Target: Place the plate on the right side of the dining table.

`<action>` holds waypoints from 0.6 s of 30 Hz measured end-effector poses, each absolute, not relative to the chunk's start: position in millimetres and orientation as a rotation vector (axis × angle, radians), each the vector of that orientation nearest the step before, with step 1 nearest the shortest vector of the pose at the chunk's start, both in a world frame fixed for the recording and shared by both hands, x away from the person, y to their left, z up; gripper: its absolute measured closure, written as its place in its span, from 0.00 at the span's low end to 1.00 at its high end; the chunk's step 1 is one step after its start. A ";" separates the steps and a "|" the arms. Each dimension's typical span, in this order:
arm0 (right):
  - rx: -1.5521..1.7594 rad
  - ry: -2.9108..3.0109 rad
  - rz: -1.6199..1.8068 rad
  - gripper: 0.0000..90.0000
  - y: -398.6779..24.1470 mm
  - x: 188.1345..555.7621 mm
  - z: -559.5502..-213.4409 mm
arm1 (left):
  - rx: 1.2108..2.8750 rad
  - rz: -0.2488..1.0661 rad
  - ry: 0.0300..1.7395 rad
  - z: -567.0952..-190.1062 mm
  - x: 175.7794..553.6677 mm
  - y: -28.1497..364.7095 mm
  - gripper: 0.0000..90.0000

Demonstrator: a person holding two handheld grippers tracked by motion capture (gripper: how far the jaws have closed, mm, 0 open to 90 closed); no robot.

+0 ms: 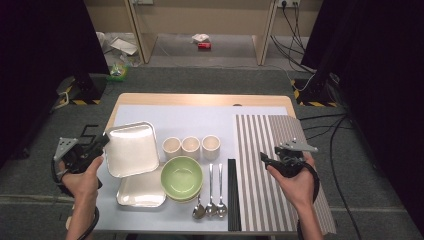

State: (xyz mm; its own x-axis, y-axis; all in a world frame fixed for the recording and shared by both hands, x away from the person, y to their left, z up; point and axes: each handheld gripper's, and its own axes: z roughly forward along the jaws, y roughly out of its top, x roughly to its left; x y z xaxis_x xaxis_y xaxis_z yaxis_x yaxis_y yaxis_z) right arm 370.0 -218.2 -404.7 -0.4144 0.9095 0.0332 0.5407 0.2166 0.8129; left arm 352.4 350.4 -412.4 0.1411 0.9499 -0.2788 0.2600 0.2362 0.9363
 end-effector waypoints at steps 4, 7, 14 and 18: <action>1.339 2.038 1.079 0.47 -217.6 370.7 -404.9 | 1.257 0.762 1.356 -410.5 354.5 350.0 0.96; 1.341 2.038 1.078 0.47 -217.4 371.0 -404.8 | 1.257 0.765 1.350 -408.7 357.0 349.1 0.96; 1.343 2.032 1.081 0.47 -216.0 371.8 -403.9 | 1.262 0.764 1.338 -404.2 360.9 346.0 0.96; 1.338 2.032 1.083 0.47 -215.6 372.4 -403.8 | 1.259 0.765 1.333 -401.7 363.1 343.9 0.96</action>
State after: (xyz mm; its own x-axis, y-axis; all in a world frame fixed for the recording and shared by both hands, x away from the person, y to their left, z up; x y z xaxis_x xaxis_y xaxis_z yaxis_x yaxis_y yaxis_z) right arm 372.4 -215.6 -403.8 -0.4115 0.9108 0.0340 0.5364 0.2118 0.8170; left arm 363.1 343.9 -401.7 0.1600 0.9490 -0.2716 0.2447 0.2284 0.9423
